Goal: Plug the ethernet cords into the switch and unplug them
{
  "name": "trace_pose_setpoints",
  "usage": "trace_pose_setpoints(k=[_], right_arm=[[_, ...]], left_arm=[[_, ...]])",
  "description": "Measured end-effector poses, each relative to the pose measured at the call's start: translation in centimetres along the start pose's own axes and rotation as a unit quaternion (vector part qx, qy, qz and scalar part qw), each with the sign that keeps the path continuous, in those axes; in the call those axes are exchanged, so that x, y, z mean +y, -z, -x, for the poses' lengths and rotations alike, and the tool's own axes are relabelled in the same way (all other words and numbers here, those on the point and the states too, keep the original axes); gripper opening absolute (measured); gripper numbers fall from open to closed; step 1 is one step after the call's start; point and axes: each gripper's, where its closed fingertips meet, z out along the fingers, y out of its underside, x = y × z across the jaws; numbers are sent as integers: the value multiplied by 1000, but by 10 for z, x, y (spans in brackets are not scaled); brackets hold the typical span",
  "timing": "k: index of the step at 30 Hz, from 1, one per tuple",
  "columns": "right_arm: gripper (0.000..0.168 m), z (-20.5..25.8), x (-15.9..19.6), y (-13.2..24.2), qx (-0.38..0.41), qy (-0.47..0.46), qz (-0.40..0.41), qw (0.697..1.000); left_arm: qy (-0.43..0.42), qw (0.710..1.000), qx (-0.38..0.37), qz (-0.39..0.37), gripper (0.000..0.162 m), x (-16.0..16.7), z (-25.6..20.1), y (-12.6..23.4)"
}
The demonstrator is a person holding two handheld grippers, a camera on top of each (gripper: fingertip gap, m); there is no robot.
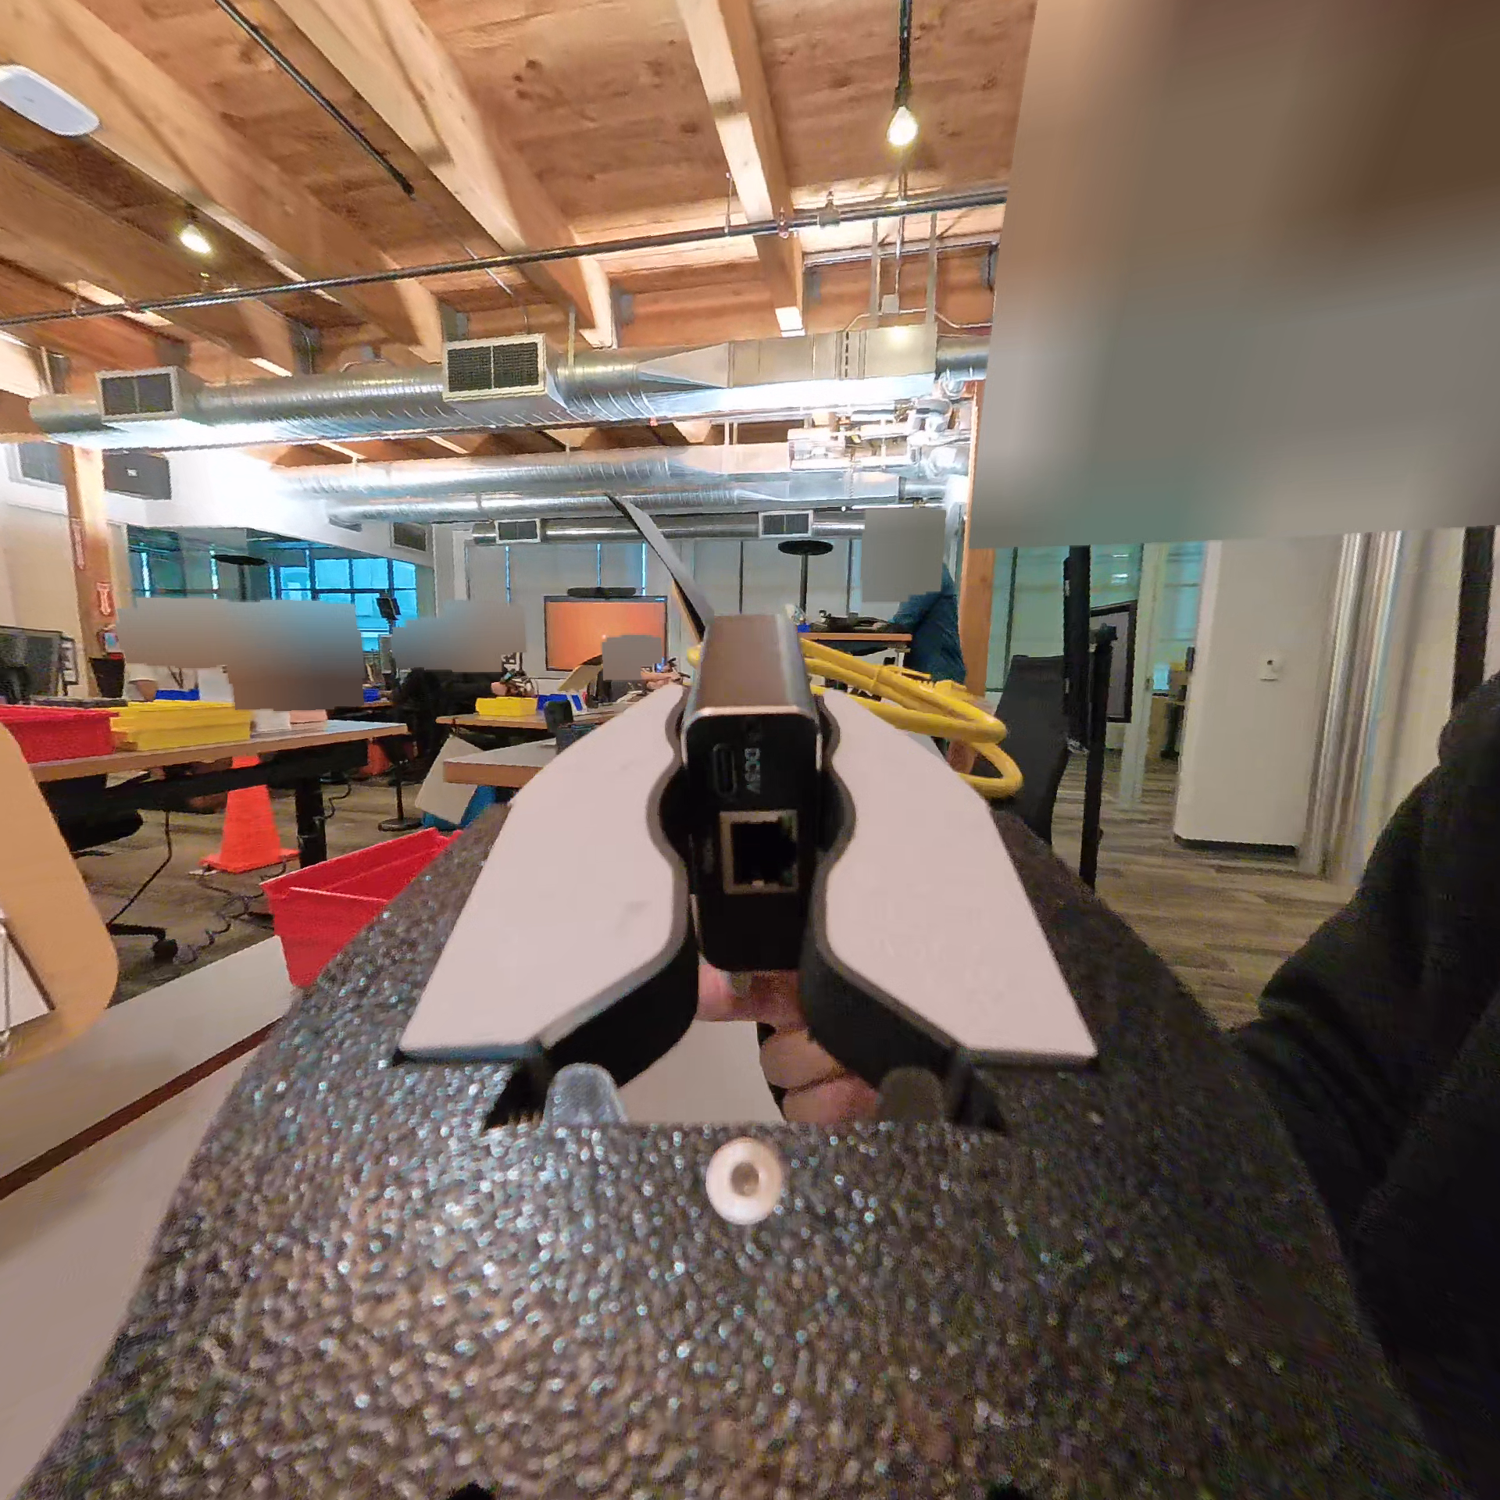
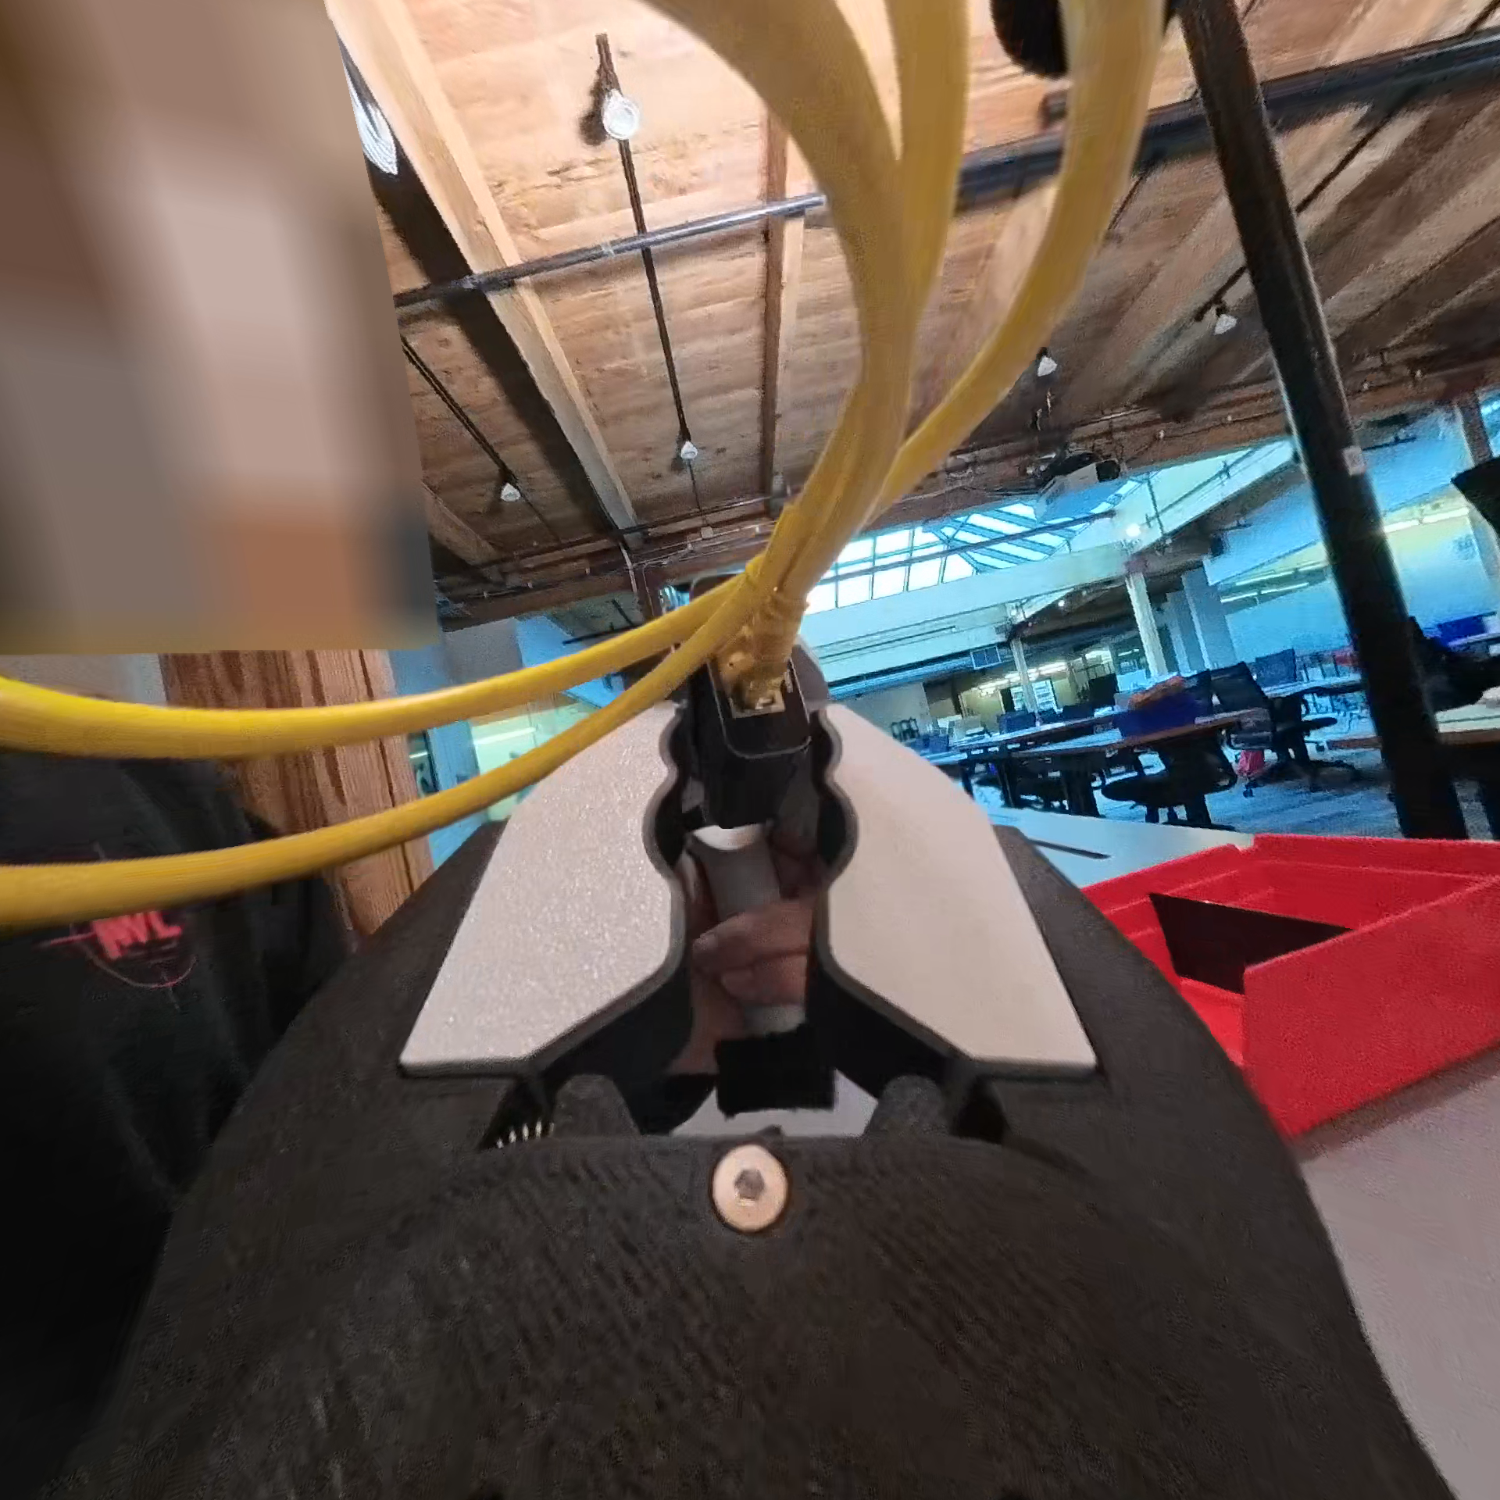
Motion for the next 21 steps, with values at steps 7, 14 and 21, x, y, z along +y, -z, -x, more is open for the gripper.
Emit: trace_pose_setpoints(k=[7, 14, 21], right_arm=[[16, 10, -5, -7, -18, 31, 8, 999], [16, 10, -7, -7, -6, 60, 24, 998], [16, 18, -5, -7, -19, 87, 43, 995]], left_arm=[[41, 999, 23, -26, 26, 0, -9, 1], [57, 998, 25, -6, 26, 6, -9, 2], [34, 998, 38, 37, 27, 8, -17, 6]])
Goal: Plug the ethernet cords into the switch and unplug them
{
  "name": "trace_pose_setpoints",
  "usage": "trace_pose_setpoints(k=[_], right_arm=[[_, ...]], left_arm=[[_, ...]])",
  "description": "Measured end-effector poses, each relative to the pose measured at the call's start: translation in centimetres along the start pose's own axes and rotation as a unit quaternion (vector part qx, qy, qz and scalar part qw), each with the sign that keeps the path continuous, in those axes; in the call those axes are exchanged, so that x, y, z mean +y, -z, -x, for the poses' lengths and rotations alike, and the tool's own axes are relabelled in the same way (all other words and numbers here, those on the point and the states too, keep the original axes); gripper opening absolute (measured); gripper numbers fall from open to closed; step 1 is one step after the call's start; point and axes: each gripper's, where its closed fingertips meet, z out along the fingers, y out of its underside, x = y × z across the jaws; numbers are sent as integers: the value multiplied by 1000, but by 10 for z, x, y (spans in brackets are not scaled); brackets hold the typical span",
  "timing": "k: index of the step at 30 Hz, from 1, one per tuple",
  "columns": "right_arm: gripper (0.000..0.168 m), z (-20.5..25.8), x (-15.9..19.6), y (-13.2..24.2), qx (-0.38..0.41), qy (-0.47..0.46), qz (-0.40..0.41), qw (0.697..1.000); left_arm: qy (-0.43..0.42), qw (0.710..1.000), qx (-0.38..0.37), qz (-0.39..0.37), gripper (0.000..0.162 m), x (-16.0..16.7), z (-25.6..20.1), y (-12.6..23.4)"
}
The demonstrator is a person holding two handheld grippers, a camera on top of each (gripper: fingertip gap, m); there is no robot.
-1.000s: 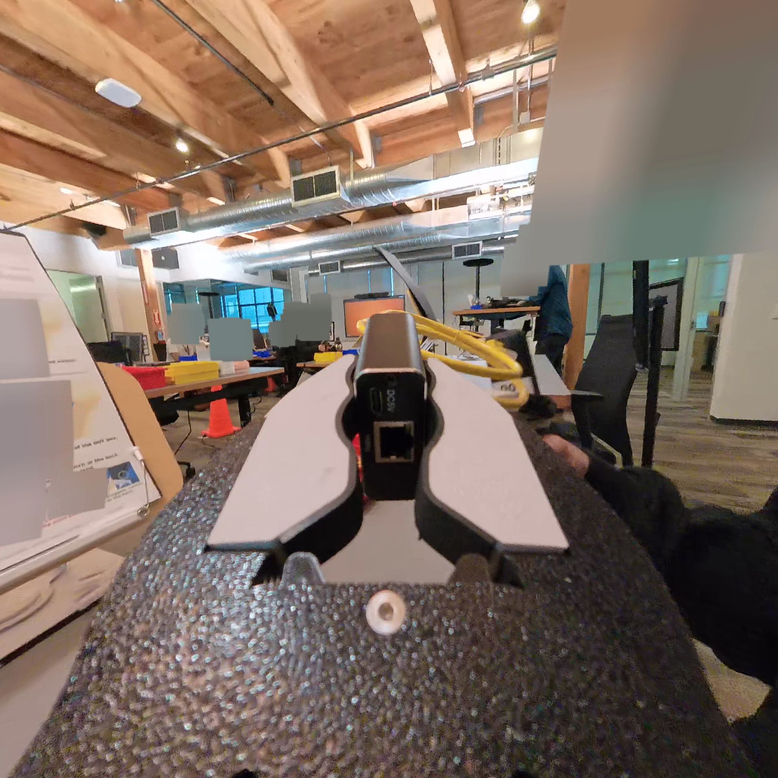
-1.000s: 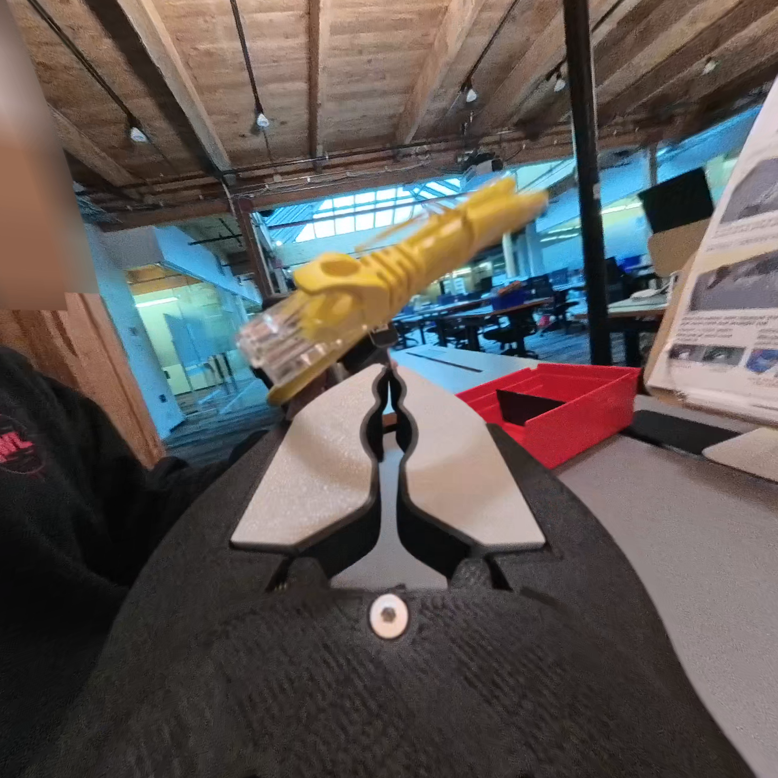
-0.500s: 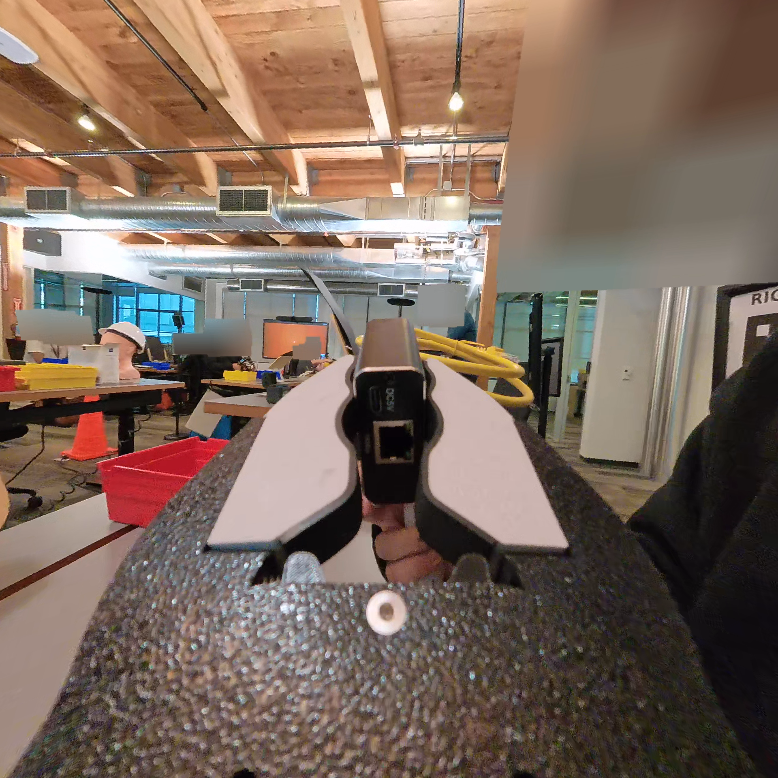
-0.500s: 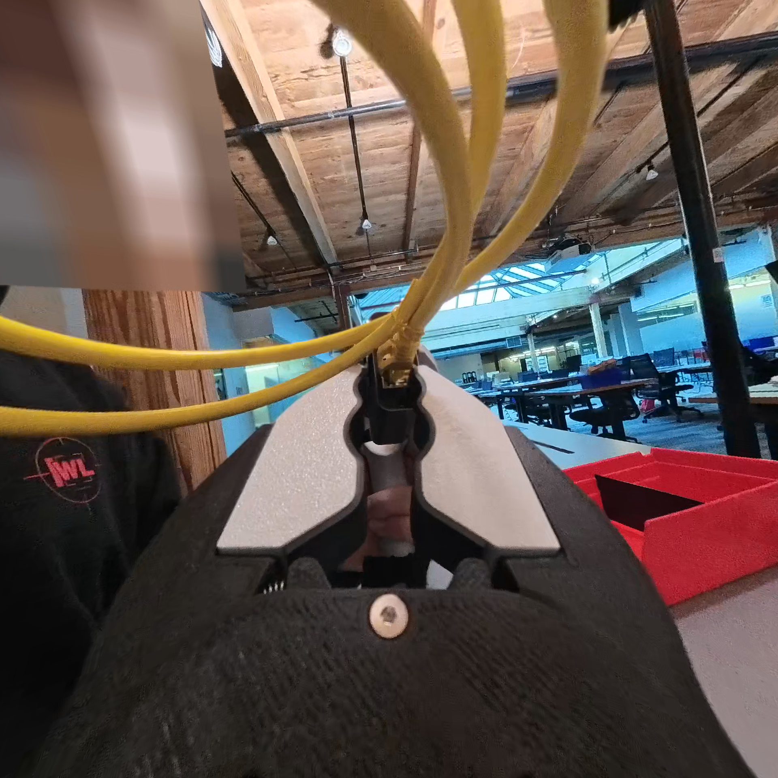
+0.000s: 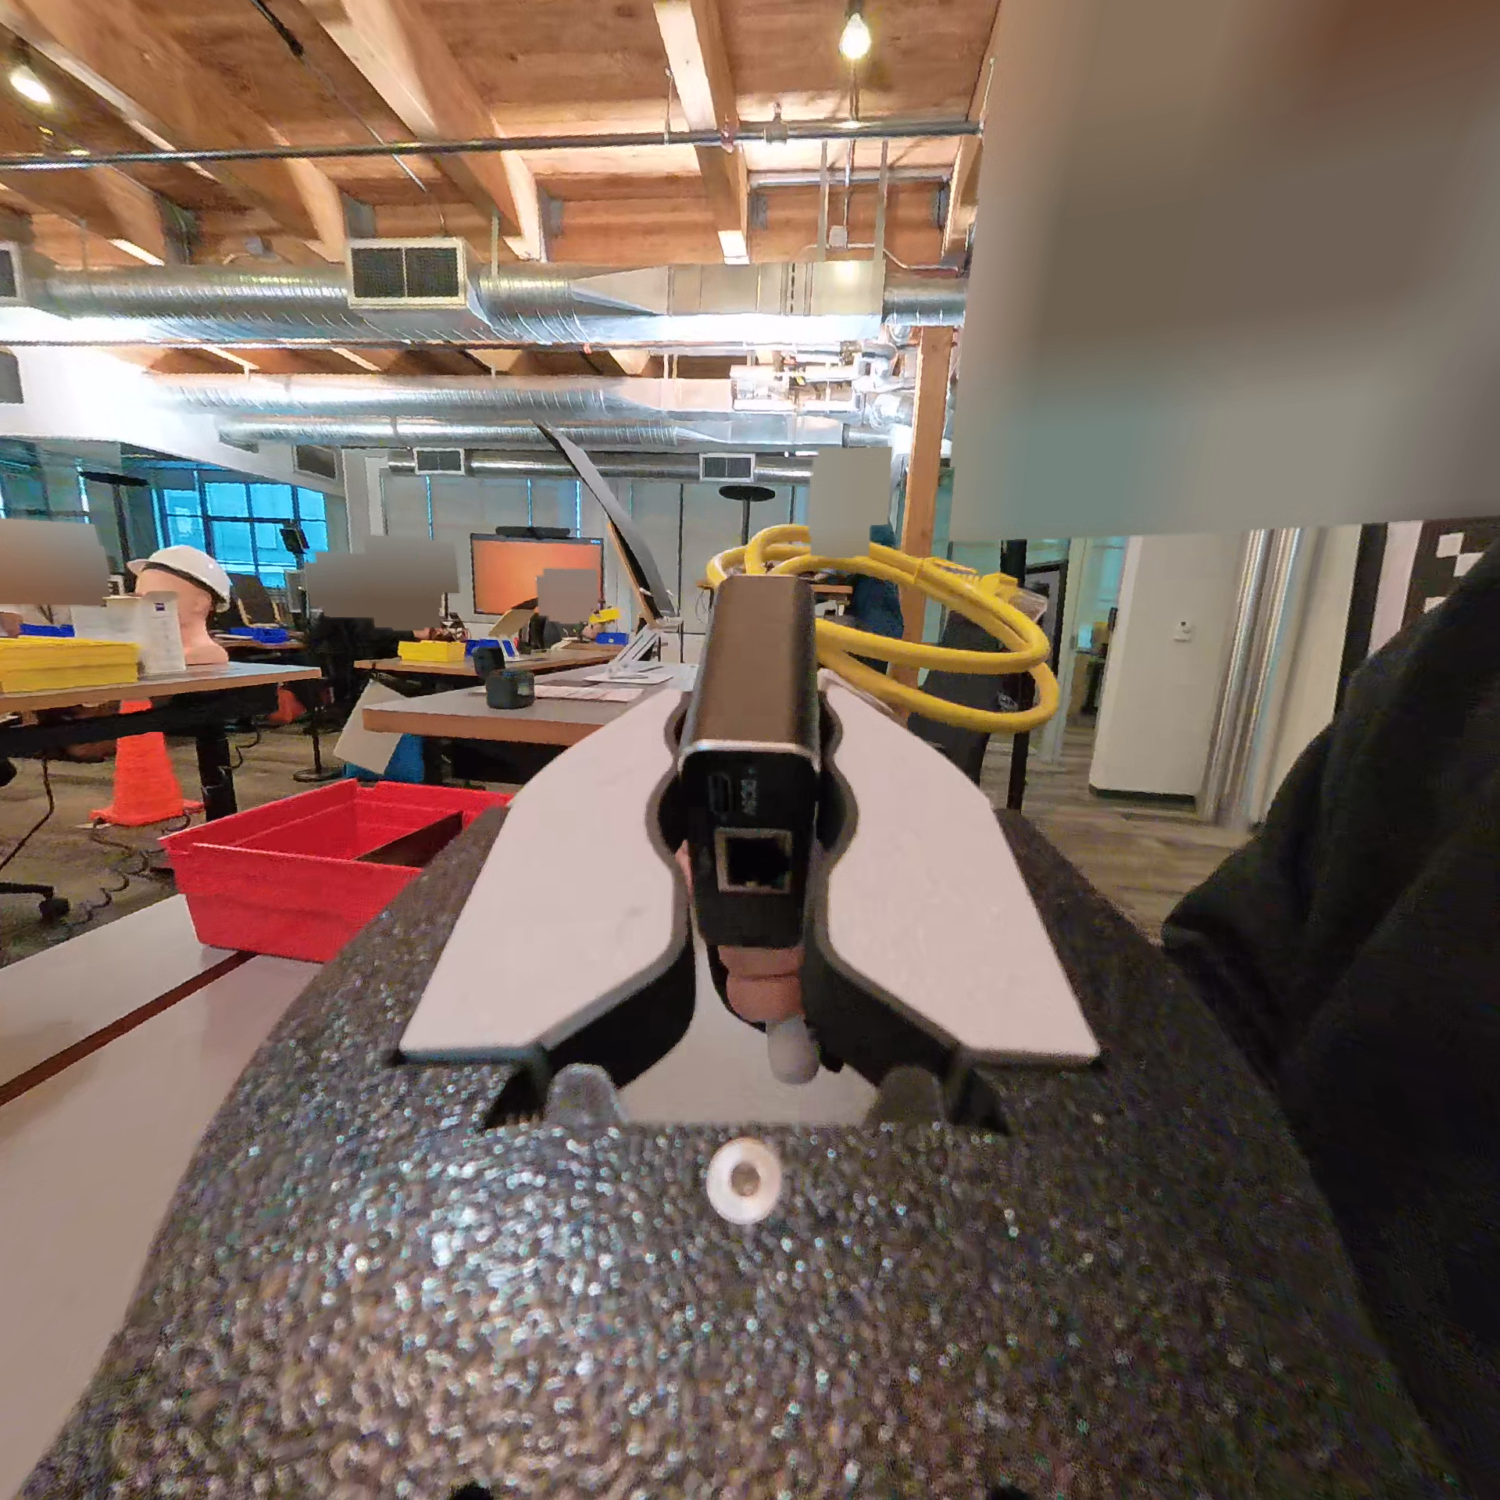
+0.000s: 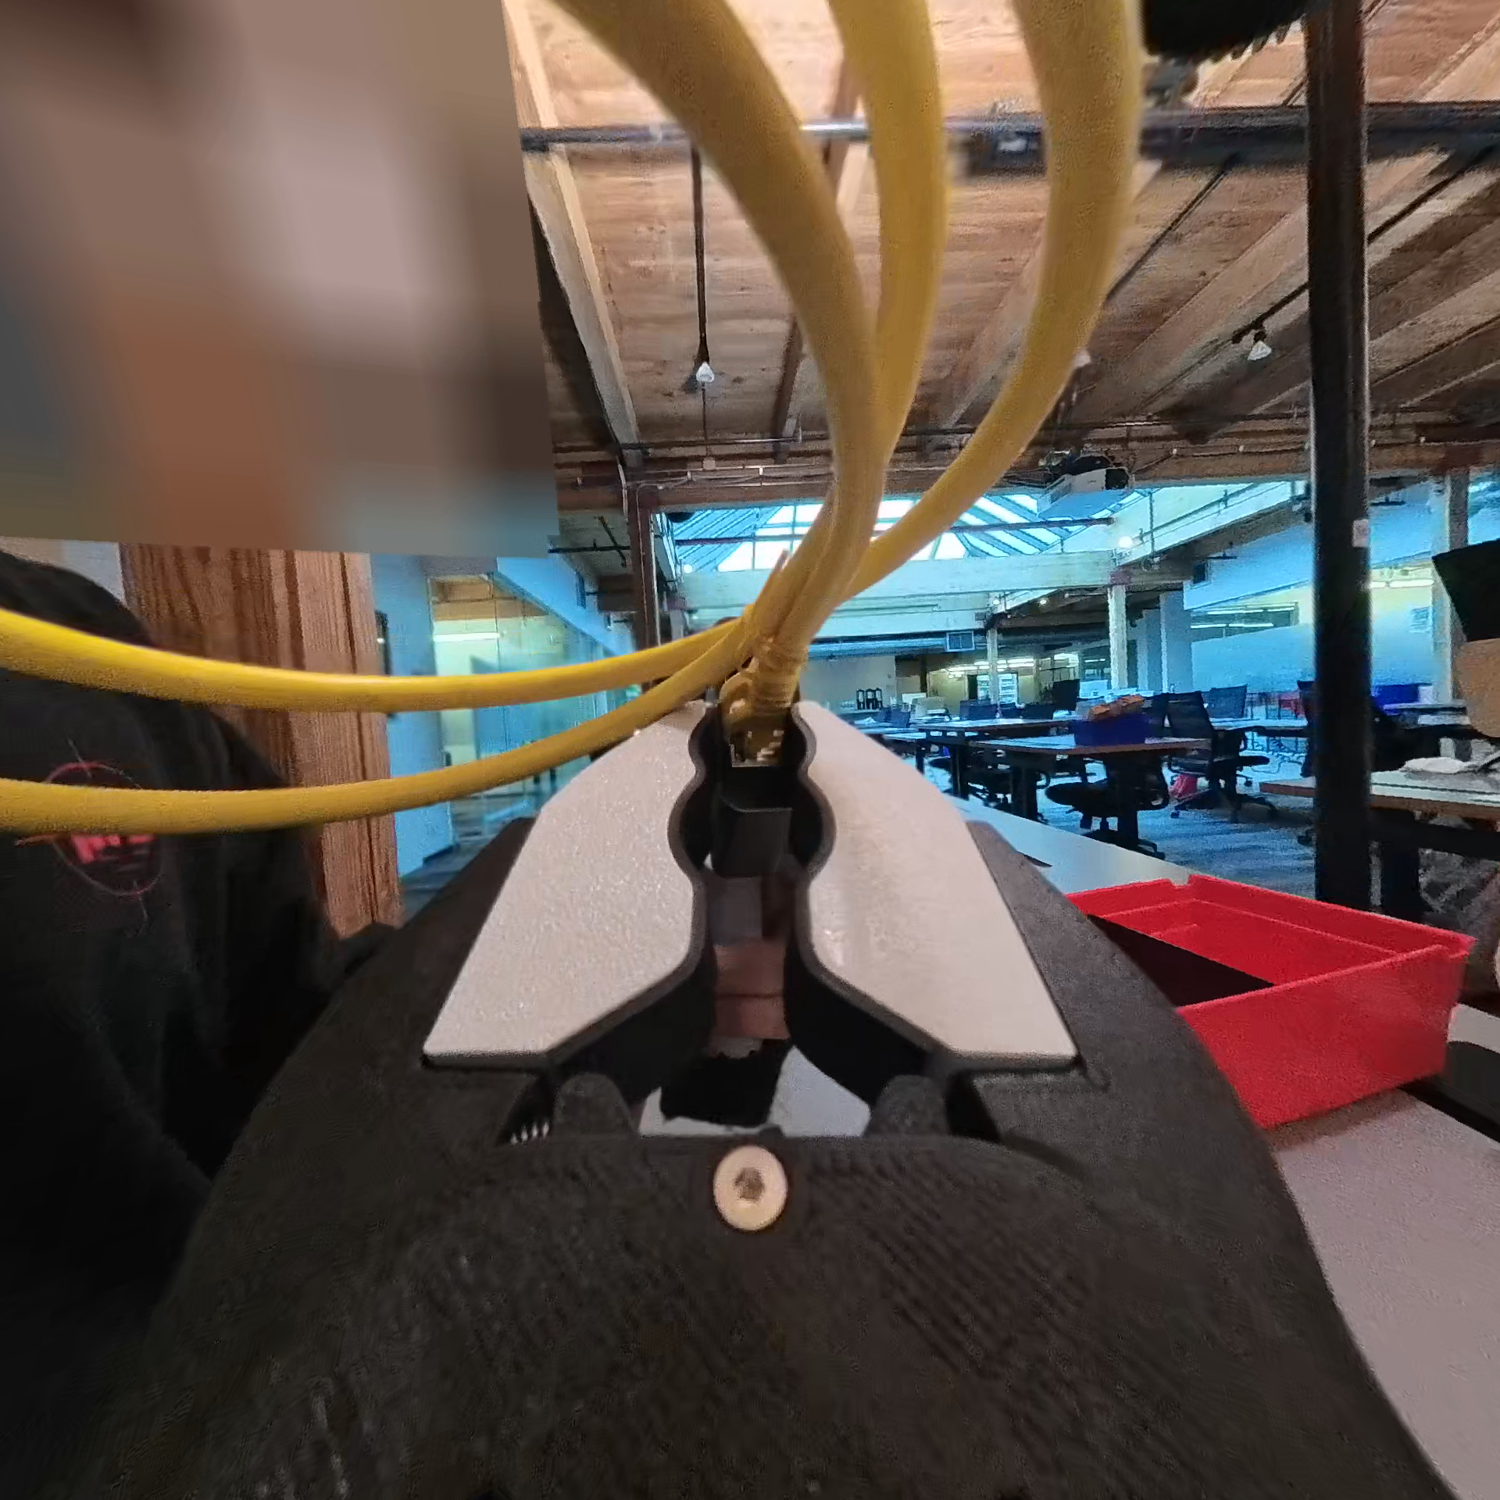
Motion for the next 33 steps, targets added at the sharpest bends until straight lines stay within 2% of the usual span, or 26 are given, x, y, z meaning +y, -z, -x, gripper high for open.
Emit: trace_pose_setpoints(k=[8, 13, 18, 23, 25, 29, 33], right_arm=[[15, 15, -7, 3, -18, 56, 8, 998], [16, 19, -11, 3, -23, 55, -3, 998], [17, 16, -9, 2, -16, -6, -6, 1000], [18, 3, -7, 6, -6, -104, -51, 993], [16, 1, -4, 10, 4, -76, -41, 996], [15, 0, -11, 9, 18, -44, -52, 997], [15, 4, -14, 9, 7, -36, -53, 998]], left_arm=[[-113, 991, -32, 69, 36, 3, -7, -2], [-110, 991, -14, 79, 31, 1, -14, -5], [-144, 986, -24, 81, 28, 0, -13, -2], [-197, 972, -58, 116, 28, 5, -1, -2], [-150, 980, -55, 119, 27, 9, 0, -3], [3, 998, -14, 58, 26, 10, -4, -8], [-34, 997, -19, 66, 26, 9, -6, -10]])
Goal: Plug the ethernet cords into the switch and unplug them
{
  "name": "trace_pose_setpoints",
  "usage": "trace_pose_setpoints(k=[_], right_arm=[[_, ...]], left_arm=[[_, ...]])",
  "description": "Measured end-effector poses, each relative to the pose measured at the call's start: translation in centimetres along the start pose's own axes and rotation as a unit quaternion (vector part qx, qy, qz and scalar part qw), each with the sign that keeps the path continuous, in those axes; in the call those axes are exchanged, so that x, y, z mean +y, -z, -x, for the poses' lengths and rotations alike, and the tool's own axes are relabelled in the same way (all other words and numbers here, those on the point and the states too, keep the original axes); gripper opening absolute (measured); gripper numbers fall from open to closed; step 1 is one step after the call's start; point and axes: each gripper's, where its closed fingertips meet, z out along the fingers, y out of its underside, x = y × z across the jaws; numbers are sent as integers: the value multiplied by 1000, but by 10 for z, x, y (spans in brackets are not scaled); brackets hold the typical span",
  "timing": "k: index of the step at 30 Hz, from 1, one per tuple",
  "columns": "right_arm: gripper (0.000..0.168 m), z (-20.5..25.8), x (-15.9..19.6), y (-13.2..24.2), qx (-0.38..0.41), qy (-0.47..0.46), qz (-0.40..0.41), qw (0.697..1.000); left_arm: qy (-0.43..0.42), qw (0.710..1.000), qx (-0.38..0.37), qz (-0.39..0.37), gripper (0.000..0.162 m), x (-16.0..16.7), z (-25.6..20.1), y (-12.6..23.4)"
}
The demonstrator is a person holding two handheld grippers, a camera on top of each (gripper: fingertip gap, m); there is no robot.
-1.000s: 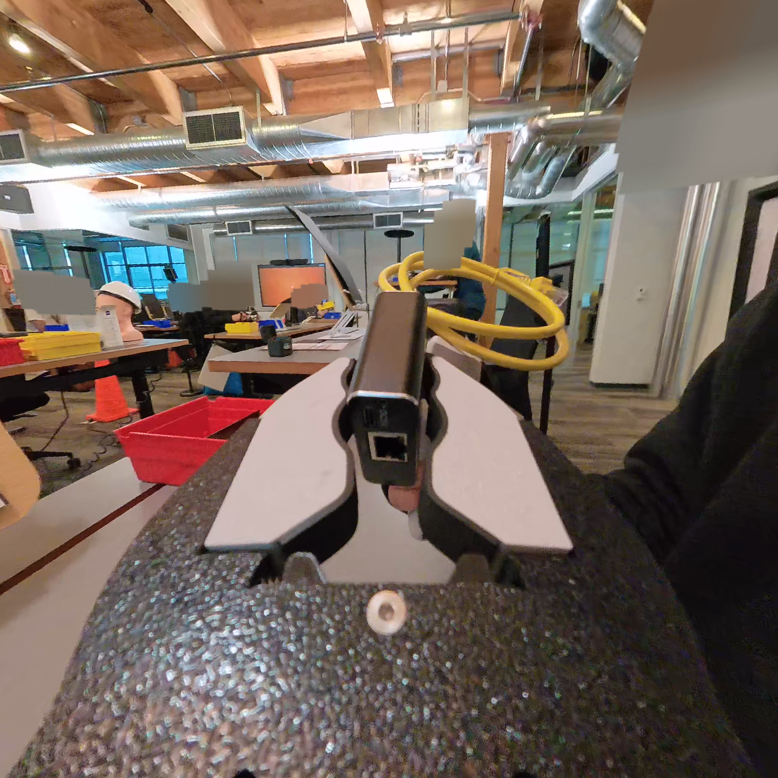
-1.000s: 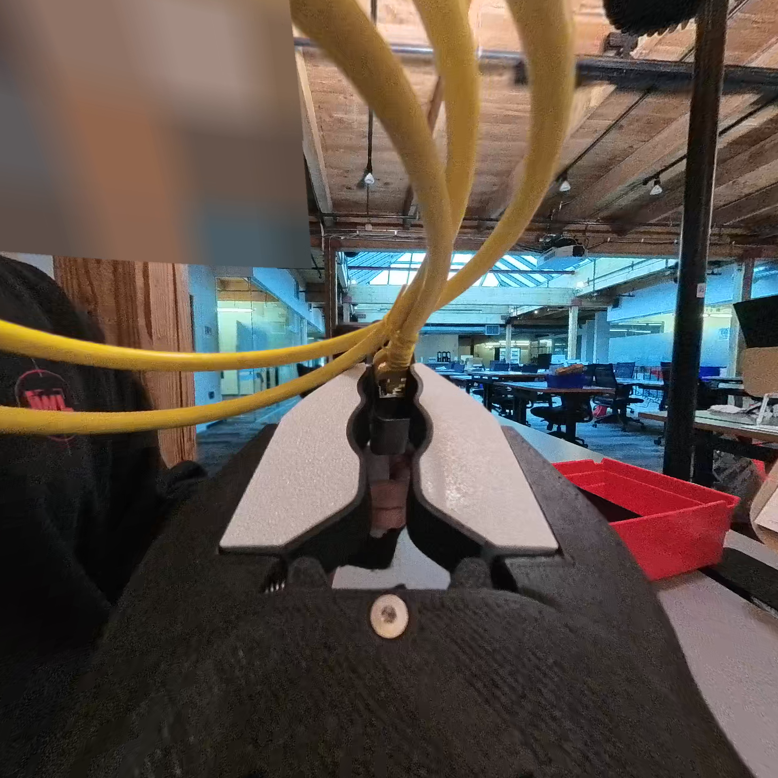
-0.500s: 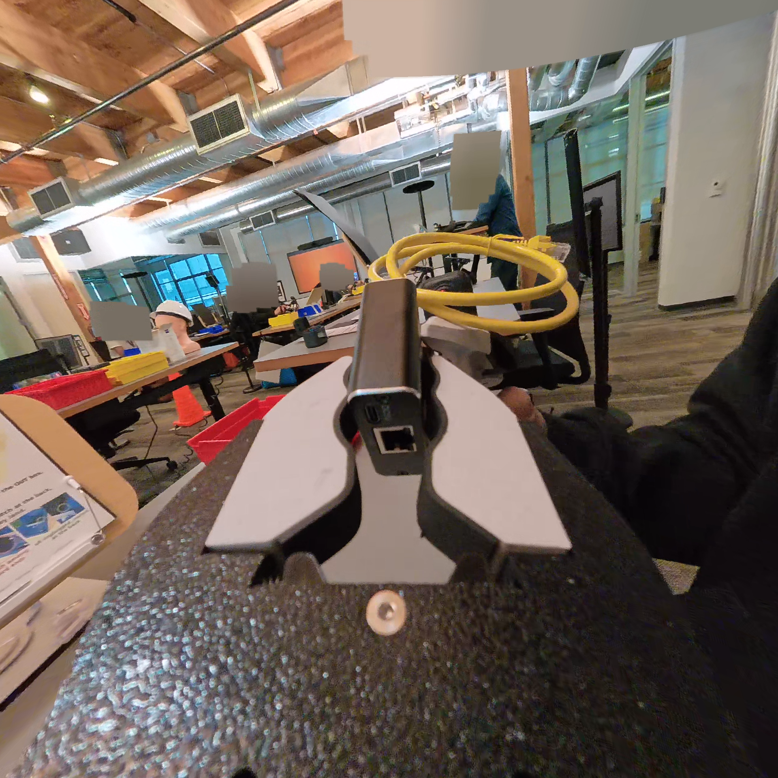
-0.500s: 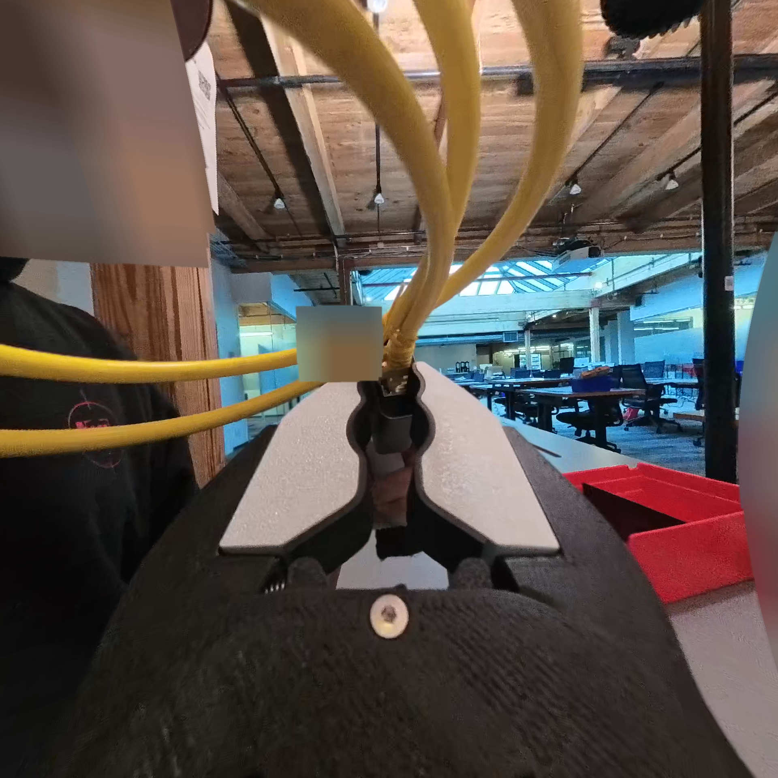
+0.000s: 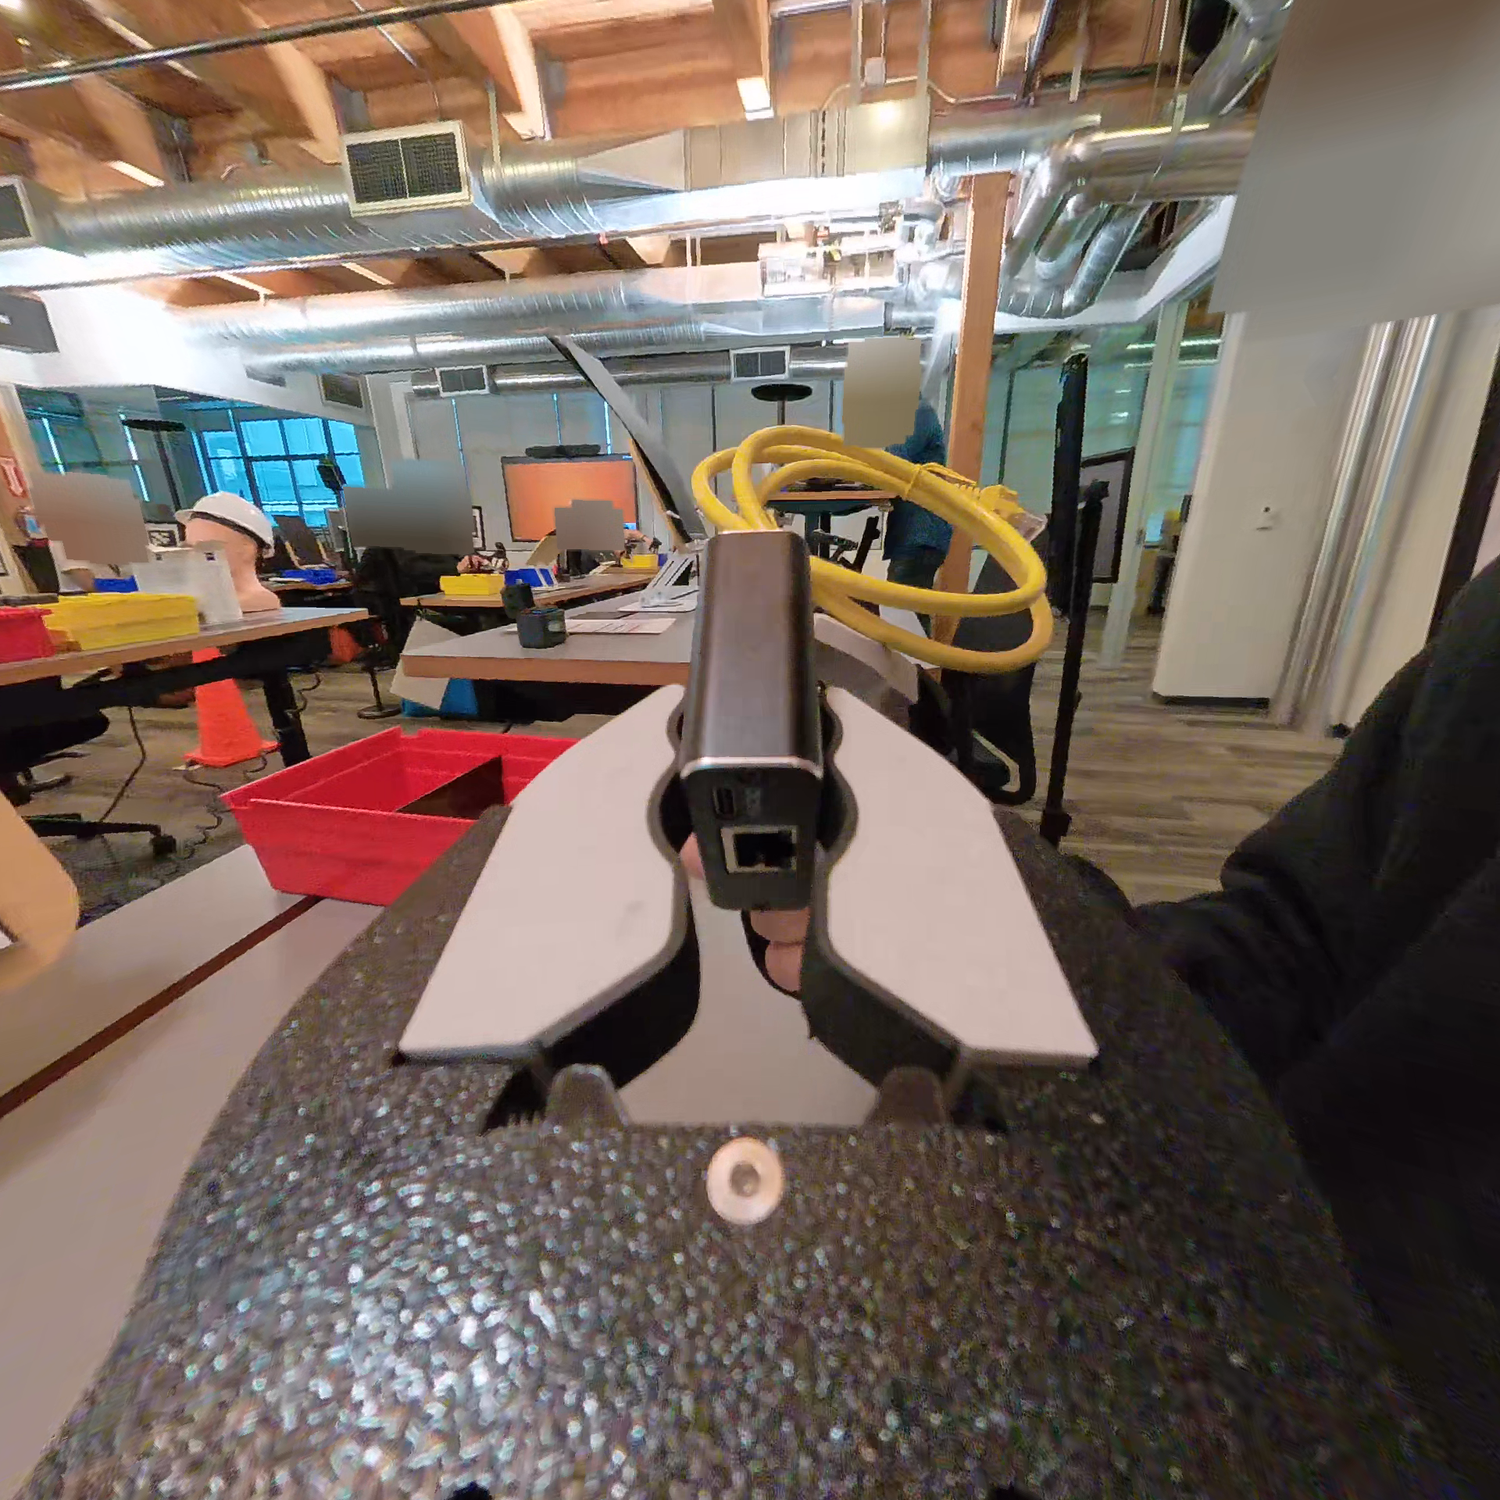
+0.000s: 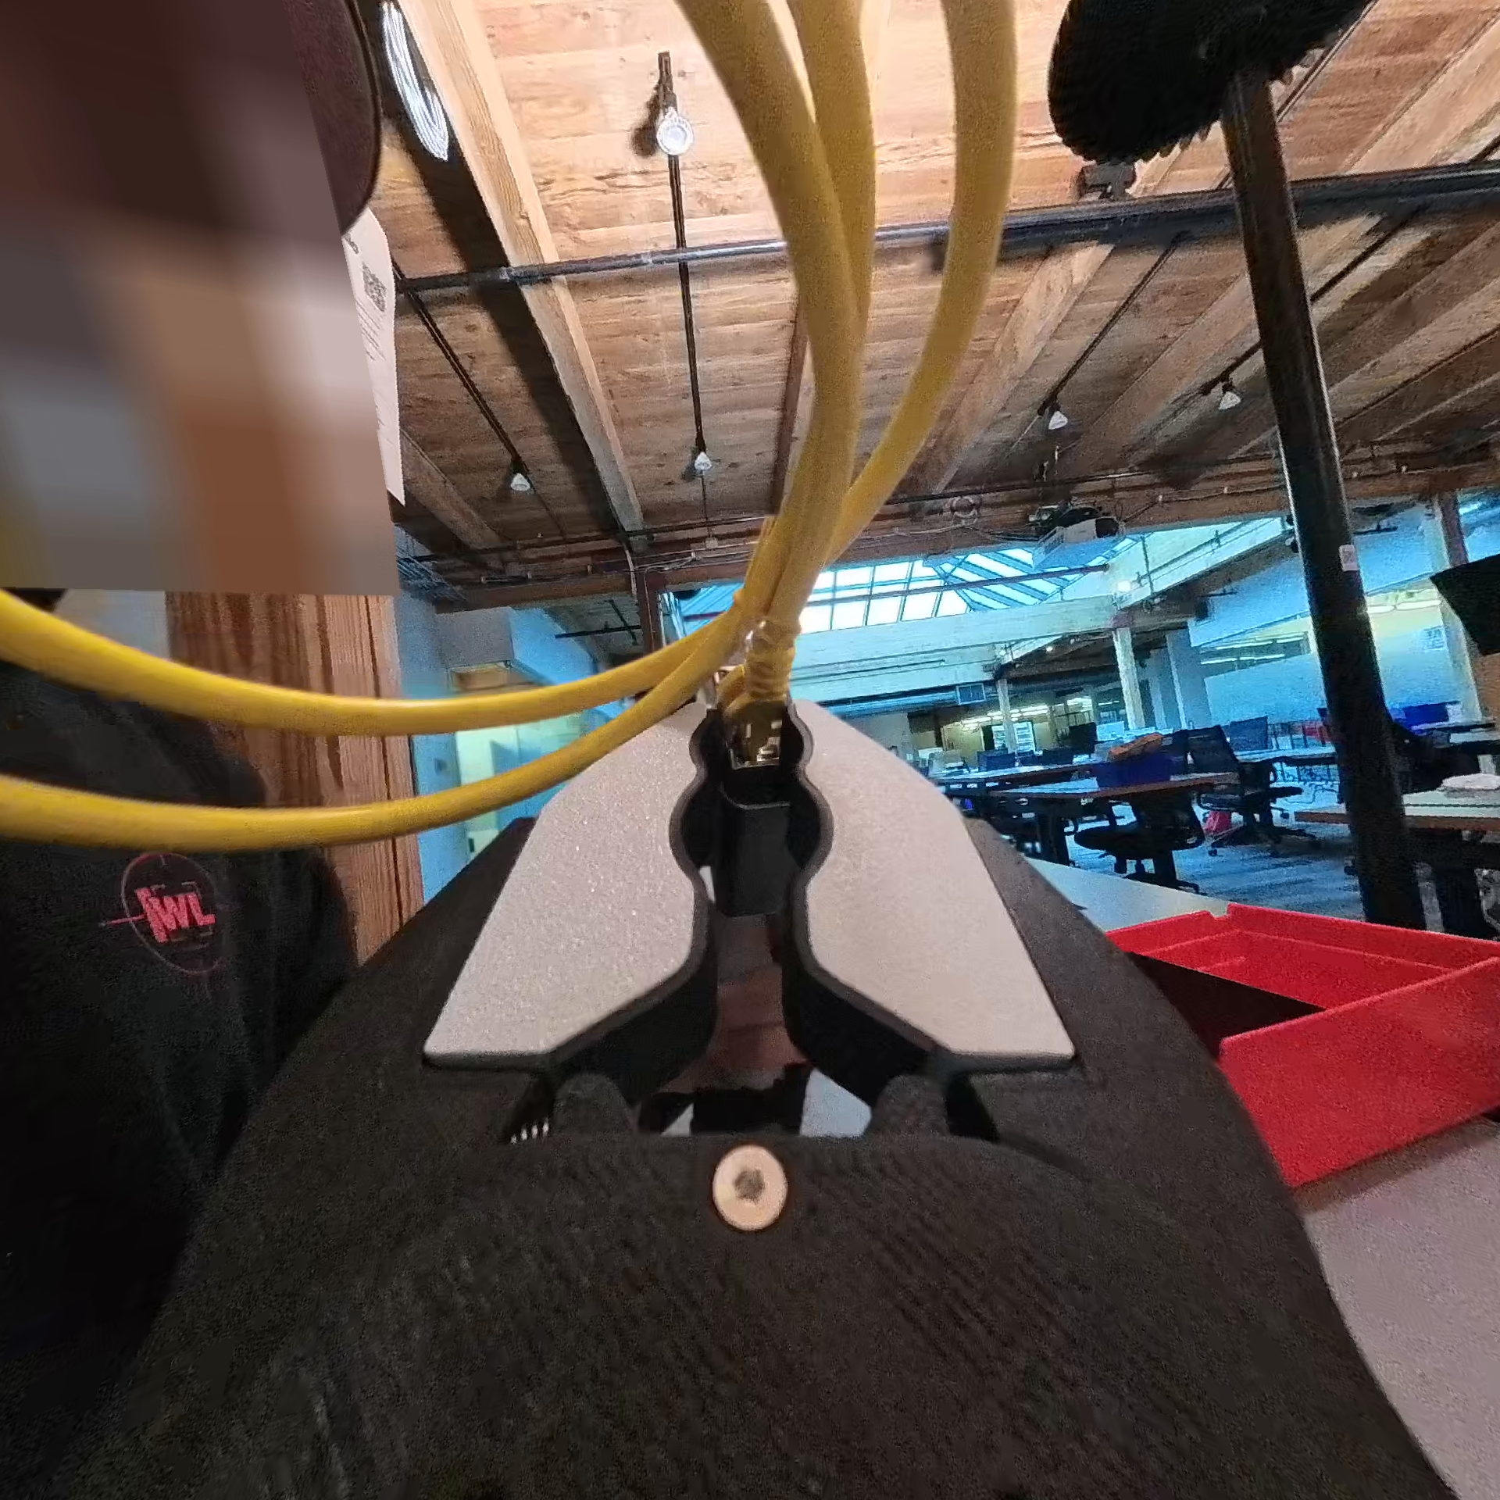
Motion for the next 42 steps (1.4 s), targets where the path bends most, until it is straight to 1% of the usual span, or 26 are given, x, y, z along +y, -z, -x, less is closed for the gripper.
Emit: trace_pose_setpoints(k=[2, 5, 7, 16, 22, 28, 32, 34, 37, 38, 39, 42], right_arm=[[15, 1, -2, -1, -7, -9, -7, 1000], [16, 7, -8, -5, -27, -9, -47, 998], [16, 6, -9, -7, -24, -5, -64, 998], [16, 5, -8, -9, -22, -8, -72, 997], [16, 4, -4, -6, -7, 34, -54, 998], [15, -1, -5, -5, 4, 19, -47, 999], [15, -5, -7, -4, 12, 5, -51, 999], [15, -8, -9, -3, 18, -9, -52, 998], [15, -8, -11, -2, 8, -22, -59, 998], [15, -7, -12, -1, 5, -20, -62, 998], [15, -8, -11, -1, 10, -14, -55, 998], [14, -10, -11, -3, 18, 5, -38, 999]], left_arm=[[-8, 1000, -2, -1, 26, -2, 0, 0], [-6, 1000, 8, -18, 26, -4, -4, -2], [-5, 1000, 3, -18, 26, -1, -5, -4], [-22, 1000, -13, -17, 26, 1, -5, -5], [-1, 1000, 0, -19, 27, 7, -4, -5], [30, 999, -2, -39, 26, 8, -3, -8], [100, 993, -1, -57, 25, 7, 0, -12], [74, 996, -22, -50, 26, 8, 2, -15], [-27, 998, -58, -21, 26, 9, 4, -18], [-22, 998, -56, -17, 26, 9, 3, -19], [5, 999, -47, -22, 26, 10, 3, -19], [119, 991, -19, -63, 25, 8, 4, -20]])
